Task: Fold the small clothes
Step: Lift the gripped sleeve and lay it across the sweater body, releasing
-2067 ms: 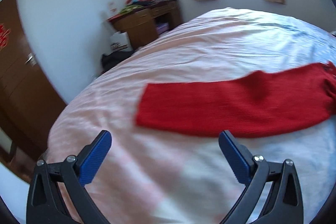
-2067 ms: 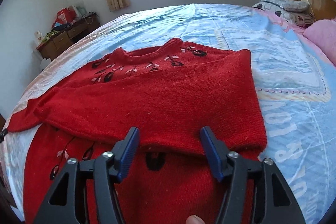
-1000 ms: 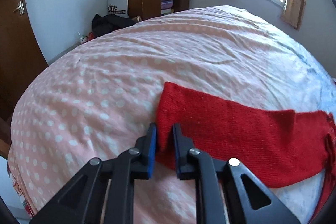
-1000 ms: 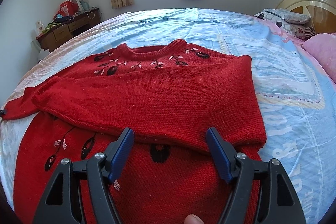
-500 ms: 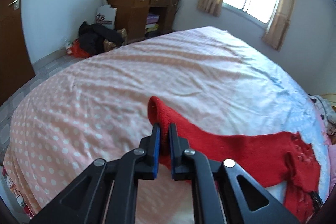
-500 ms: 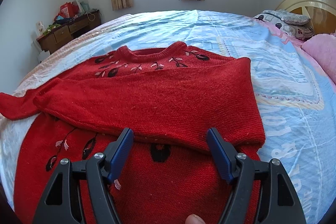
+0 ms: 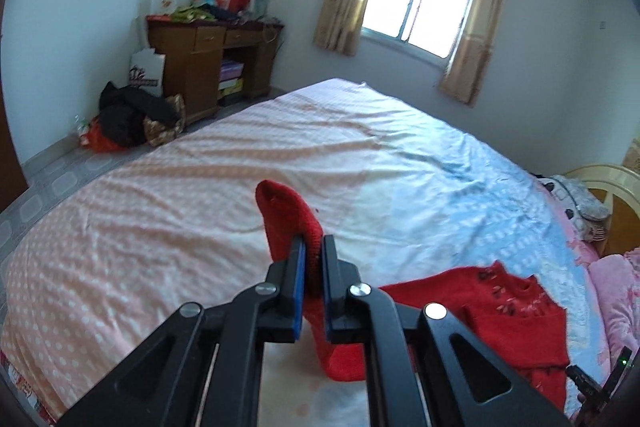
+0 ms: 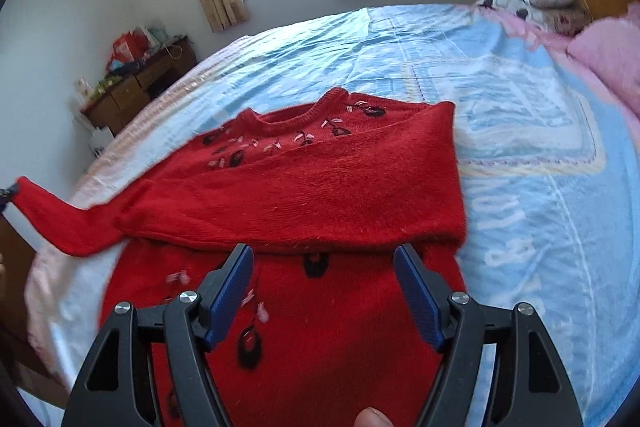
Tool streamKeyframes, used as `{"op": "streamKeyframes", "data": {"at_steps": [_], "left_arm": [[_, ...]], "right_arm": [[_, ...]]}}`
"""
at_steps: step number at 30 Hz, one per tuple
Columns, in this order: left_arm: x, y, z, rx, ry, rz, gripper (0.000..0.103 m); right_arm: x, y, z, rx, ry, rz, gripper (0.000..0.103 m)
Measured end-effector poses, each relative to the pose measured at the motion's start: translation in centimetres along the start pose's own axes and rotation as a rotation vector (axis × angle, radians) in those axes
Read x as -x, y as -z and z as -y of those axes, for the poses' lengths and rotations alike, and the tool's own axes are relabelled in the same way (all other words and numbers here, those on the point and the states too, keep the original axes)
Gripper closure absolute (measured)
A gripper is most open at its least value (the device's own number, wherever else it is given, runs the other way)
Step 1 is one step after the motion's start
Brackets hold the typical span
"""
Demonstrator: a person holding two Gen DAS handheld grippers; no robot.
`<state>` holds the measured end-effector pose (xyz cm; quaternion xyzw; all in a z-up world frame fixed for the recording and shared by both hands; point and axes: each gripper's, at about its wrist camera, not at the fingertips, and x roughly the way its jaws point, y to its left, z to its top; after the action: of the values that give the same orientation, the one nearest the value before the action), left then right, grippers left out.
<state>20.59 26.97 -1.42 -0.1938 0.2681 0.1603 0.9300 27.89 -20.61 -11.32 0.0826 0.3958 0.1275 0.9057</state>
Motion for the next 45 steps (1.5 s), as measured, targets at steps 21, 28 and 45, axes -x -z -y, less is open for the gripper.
{"op": "streamKeyframes", "data": {"at_steps": [21, 28, 45], "left_arm": [[3.4, -3.8, 16.3, -0.17, 0.222, 0.097, 0.096], [3.7, -3.4, 22.2, -0.24, 0.28, 0.103, 0.096], [-1.3, 9.8, 38.4, -0.494, 0.322, 0.0, 0.093]], "right_arm": [[5.2, 5.7, 5.3, -0.019, 0.078, 0.054, 0.03], [5.8, 6.1, 6.4, -0.047, 0.084, 0.084, 0.03], [4.8, 6.7, 8.6, -0.118, 0.09, 0.072, 0.03]]}}
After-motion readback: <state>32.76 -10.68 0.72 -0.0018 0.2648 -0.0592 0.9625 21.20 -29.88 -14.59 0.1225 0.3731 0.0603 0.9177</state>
